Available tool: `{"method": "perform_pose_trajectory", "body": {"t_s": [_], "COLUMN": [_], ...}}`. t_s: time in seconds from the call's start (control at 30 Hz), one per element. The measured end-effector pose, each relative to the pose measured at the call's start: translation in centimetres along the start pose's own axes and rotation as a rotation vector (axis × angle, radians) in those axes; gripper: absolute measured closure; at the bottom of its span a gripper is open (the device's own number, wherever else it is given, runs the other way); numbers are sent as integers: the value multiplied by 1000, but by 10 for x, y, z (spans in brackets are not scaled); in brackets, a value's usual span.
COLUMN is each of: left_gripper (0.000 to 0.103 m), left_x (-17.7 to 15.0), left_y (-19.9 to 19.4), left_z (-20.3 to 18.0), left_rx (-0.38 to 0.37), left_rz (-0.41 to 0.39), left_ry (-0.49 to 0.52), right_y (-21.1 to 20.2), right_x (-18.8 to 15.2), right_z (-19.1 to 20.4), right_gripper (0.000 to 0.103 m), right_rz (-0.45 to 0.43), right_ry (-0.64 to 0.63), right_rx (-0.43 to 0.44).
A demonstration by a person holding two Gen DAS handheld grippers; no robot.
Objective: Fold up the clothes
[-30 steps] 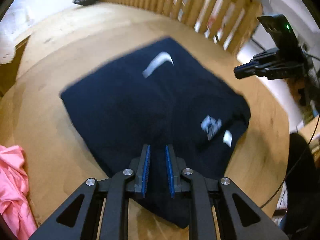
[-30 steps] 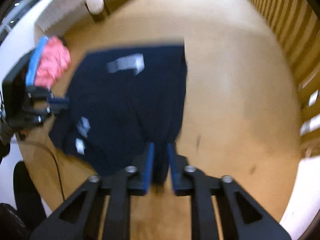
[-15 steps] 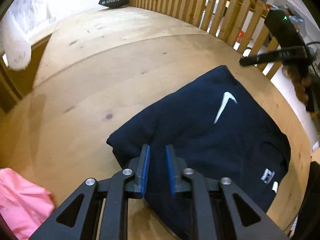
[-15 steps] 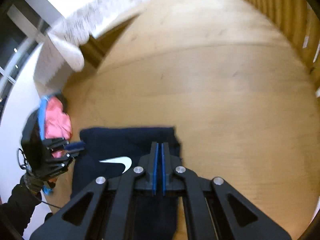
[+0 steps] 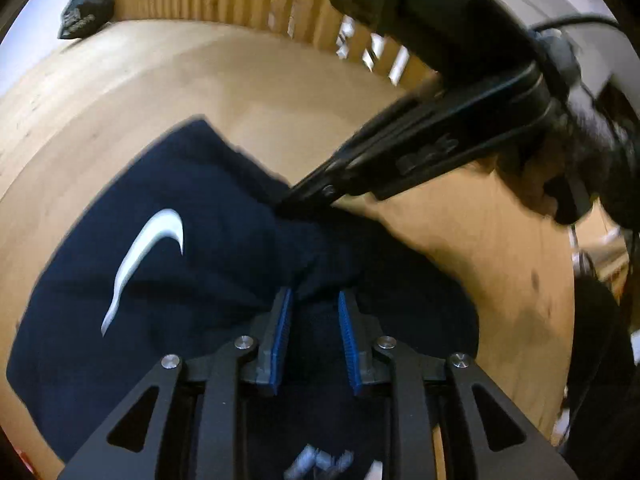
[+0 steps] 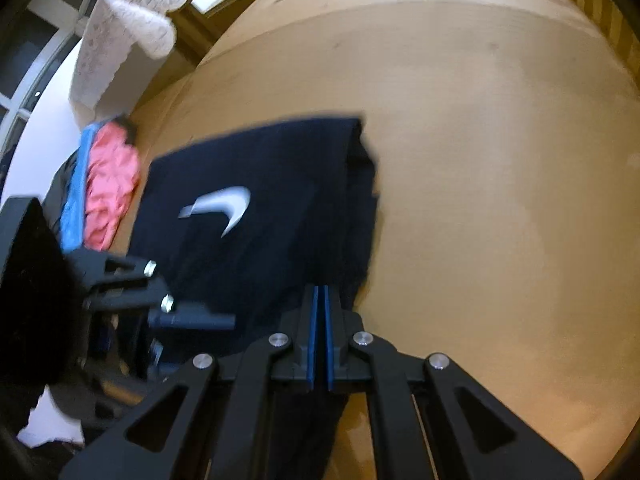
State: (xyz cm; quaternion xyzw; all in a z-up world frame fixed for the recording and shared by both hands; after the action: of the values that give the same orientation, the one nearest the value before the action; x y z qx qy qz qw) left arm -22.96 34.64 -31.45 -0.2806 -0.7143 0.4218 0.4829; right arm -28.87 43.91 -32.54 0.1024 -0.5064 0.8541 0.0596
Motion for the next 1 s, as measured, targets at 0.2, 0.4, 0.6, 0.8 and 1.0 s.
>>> {"method": "perform_pose_trajectory", "body": {"t_s": [0.2, 0.4, 0.6, 0.8, 1.0], "left_gripper": [81, 80, 80, 79, 76], "left_x": [-38, -22, -15, -16, -35], "left_y": [-28, -44, -7, -8, -14], "left_z": [-8, -11, -20, -20, -14], "left_rx": [-20, -4, 26, 8, 4], "left_rz": [65, 9, 61, 37, 26], "left_ry": [54, 36, 87, 81, 68], "right_y": [-13, 11, 46, 60, 20], "right_x": [-40, -32, -21, -2, 14], "right_z": [-10, -14, -17, -29, -80], "right_gripper": [99, 100, 100, 100, 99], "right_rz": [-84, -108, -64, -85, -244], "right_ry": [-10, -35, -48, -79, 56], "right_rx": [11, 44, 88, 14, -123]}}
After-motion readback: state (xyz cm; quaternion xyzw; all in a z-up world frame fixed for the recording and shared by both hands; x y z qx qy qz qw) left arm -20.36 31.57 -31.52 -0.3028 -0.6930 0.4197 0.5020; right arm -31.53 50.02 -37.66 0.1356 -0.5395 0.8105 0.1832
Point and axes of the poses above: each gripper's, at about its wrist camera, not at the fingertips, and y roughly the way its jaws point, z to its left, x to its top, the point moved 7 cm from there along y, roughly the way its jaws point, and after that the axes turned 2 degrees about y, right-handed, at the moved point
